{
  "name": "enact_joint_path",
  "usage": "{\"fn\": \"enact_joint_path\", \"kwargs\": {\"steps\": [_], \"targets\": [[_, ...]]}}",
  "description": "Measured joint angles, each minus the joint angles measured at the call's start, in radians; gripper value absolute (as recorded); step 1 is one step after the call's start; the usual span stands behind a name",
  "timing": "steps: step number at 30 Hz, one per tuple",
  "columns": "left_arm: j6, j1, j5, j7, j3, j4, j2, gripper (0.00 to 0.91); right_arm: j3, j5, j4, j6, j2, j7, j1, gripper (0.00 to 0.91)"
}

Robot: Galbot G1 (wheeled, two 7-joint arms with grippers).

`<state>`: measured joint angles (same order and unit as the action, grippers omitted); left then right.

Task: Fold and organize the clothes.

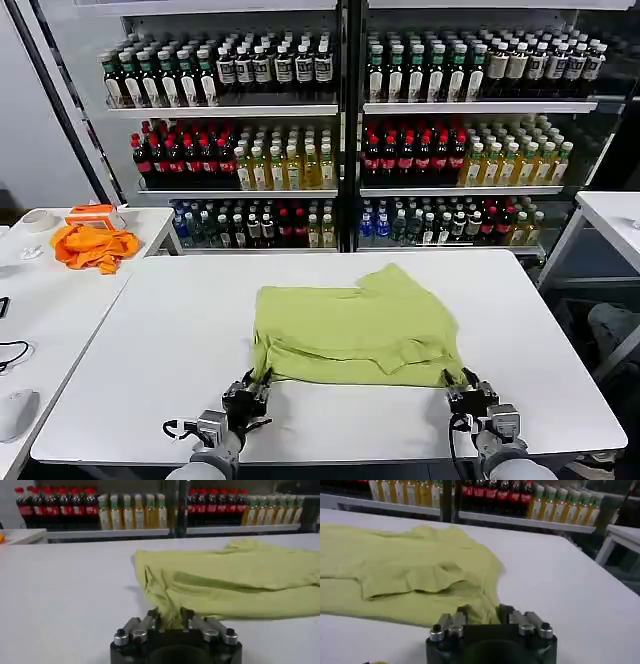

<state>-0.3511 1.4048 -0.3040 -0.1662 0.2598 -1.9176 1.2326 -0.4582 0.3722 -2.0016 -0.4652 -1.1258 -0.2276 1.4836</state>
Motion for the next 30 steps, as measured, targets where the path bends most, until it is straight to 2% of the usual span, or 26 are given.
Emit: {"fn": "enact_joint_path", "kwargs": {"steps": [15,30], "targets": [[-0.006,0.054,-0.007,0.016,0.021,-0.066,-0.006,0.02,-0.042,0.039,-0.069,-0.029,0.024,-0.001,0.067,0.0],[-0.006,0.223,0.017,0.034,0.059,-0.235,0.002,0.02,-0.12,0.02,-0.213,-0.033,0.036,0.016,0.227,0.0]]}}
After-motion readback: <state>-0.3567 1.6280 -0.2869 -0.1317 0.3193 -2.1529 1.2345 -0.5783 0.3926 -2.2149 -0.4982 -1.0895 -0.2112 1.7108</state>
